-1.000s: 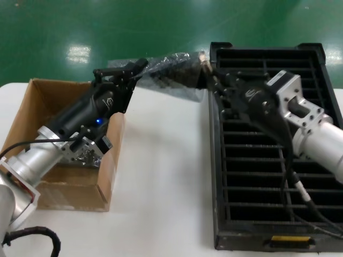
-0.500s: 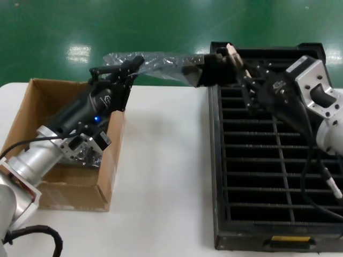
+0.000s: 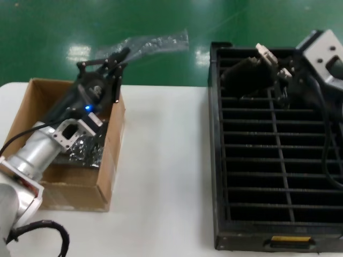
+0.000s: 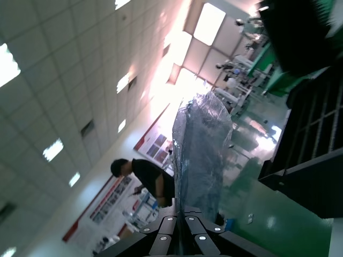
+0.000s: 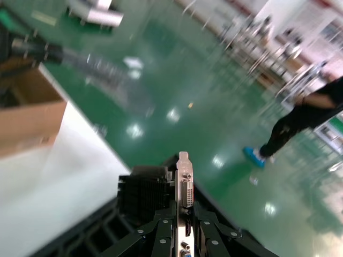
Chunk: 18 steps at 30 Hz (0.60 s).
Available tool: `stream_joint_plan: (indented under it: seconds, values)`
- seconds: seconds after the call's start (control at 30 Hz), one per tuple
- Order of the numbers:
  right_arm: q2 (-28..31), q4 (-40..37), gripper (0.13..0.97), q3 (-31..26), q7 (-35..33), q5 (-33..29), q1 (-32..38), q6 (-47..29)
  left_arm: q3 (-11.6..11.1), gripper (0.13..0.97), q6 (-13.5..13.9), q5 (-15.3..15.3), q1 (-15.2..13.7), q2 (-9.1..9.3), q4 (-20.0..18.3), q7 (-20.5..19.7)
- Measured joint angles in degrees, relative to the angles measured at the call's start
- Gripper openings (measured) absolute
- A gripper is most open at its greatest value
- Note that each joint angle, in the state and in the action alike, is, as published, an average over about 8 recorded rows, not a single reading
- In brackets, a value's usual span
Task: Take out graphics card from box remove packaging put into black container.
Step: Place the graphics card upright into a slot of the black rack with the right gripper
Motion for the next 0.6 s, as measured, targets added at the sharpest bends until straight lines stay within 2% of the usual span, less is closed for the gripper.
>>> stream_joint_plan:
  seconds: [0.1, 0.2, 0.43, 0.6]
  values:
    - [1.69, -1.23, 0.184, -2.83, 0.98, 0.11, 3.93, -5.37, -0.31, 0.139, -2.01, -0.83, 1.0, 0.2, -2.22, -4.9]
    - [4.56, -3.66, 0.184, -7.58, 2.66, 2.18, 8.32, -9.44, 0.62, 0.139, -4.6, -2.74, 3.31, 0.48, -6.88, -11.38]
    - [10.67, -11.82, 0.184, -19.87, 6.01, 9.38, 17.79, -13.11, 7.09, 0.139, -11.76, -9.46, 12.03, 0.44, -23.26, -28.41]
    - [11.6, -17.39, 0.183, -24.66, 4.89, 11.53, 21.63, -13.66, 9.33, 0.139, -16.87, -9.64, 18.19, 0.46, -34.92, -39.95]
